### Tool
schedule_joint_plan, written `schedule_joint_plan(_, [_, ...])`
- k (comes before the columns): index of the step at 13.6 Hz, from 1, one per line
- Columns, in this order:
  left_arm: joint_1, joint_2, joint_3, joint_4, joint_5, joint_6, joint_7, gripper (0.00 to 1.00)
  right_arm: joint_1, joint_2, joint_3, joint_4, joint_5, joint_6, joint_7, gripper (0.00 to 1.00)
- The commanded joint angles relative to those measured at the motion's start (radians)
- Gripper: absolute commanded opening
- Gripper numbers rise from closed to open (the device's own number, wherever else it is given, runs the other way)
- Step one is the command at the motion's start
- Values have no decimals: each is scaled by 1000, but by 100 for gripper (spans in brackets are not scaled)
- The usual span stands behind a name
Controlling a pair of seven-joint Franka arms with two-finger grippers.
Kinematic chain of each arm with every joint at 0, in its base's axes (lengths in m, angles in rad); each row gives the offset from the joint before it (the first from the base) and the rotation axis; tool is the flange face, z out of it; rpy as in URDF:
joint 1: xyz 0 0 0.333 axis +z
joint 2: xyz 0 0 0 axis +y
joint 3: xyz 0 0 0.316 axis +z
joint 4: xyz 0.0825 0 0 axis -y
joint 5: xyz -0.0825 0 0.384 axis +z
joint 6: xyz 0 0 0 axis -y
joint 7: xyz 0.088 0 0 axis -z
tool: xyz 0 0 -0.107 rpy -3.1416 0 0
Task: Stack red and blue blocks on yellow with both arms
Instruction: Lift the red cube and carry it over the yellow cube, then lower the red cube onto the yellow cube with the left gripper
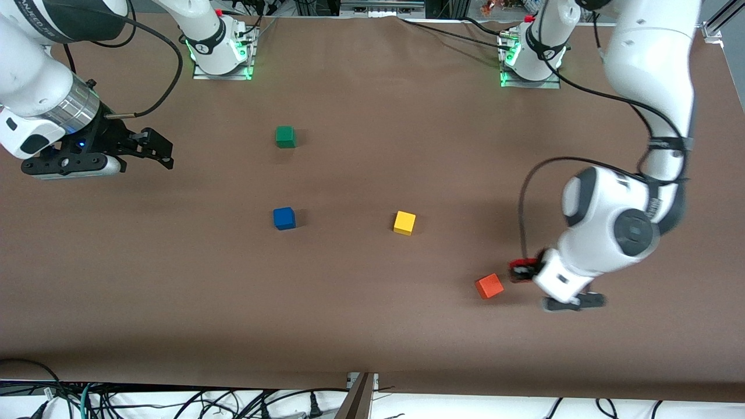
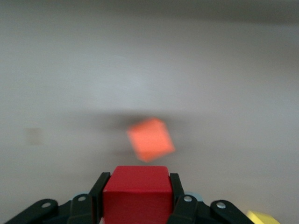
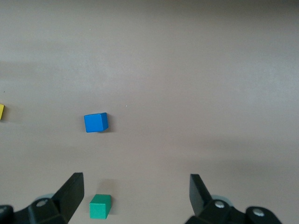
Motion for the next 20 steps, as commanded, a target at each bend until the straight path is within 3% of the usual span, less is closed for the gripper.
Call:
schedule_joint_plan(1, [-156, 2, 30, 15, 8, -26, 0, 5, -8, -13, 6, -14, -14, 0, 1, 100])
schedule_joint_plan(4, [-277, 29, 39, 16, 8, -14, -35, 6, -8, -13, 6, -14, -14, 0, 1, 100])
schedule_joint_plan(7, [-314, 57, 42, 15, 15, -12, -38, 6, -8, -13, 6, -14, -14, 0, 1, 100])
schedule_joint_plan(11, [-391, 92, 41, 7, 126, -11, -44, 6, -8, -13, 6, -14, -14, 0, 1, 100])
schedule_joint_plan(15, [-394, 112, 42, -2, 127, 95, -43, 6, -8, -13, 6, -14, -14, 0, 1, 100])
schedule_joint_plan(20, [-394, 114, 42, -20, 130, 98, -41, 6, -8, -13, 3, -14, -14, 0, 1, 100])
